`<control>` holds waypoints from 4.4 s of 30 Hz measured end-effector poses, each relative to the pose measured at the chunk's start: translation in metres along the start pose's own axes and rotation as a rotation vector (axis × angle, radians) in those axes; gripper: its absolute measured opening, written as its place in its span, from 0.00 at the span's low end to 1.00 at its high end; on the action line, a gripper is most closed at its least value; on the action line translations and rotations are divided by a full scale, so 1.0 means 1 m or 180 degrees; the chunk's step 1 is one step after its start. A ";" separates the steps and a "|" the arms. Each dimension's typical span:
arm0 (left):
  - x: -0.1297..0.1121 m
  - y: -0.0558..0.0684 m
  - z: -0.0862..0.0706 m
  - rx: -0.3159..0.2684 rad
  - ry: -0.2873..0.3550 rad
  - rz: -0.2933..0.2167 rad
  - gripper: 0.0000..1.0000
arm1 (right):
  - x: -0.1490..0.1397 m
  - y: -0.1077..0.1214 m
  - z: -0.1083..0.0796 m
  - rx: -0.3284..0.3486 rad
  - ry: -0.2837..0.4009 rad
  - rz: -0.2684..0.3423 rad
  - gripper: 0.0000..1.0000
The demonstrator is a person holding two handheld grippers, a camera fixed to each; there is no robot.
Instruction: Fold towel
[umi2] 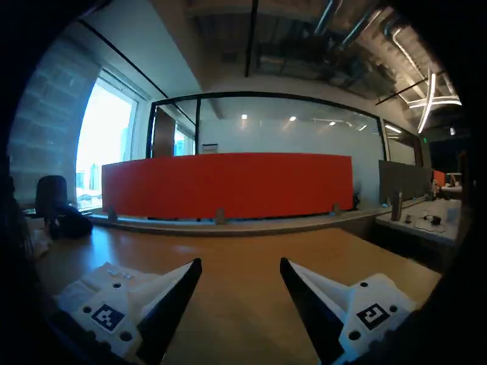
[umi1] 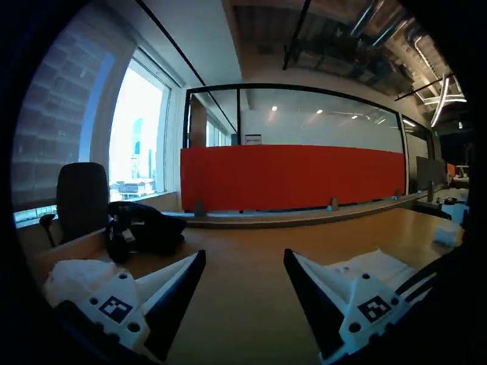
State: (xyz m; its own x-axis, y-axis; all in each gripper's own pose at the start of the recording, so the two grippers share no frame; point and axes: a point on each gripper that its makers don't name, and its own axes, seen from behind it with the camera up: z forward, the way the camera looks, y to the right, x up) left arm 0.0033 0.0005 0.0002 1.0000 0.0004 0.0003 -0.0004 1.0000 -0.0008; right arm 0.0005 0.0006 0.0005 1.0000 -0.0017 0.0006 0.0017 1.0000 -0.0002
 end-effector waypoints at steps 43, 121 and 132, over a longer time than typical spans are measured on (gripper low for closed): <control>0.138 0.056 -0.016 -0.0927 -0.0571 0.0217 0.95 | 0.134 -0.042 -0.024 0.0782 -0.0546 -0.0496 1.00; -0.166 0.139 -0.092 -0.2267 -0.2613 0.1154 0.95 | -0.142 -0.118 -0.104 0.2227 -0.2419 -0.1227 1.00; -0.177 0.145 -0.094 -0.2295 -0.2710 0.1162 0.95 | -0.161 -0.112 -0.106 0.2266 -0.2566 -0.1227 0.99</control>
State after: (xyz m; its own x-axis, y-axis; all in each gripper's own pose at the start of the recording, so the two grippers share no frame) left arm -0.1740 0.1456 -0.0935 0.6176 0.5607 0.5515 -0.0134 0.7087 -0.7054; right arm -0.1608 -0.1114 -0.1060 0.6411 -0.5650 0.5194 0.0506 0.7064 0.7060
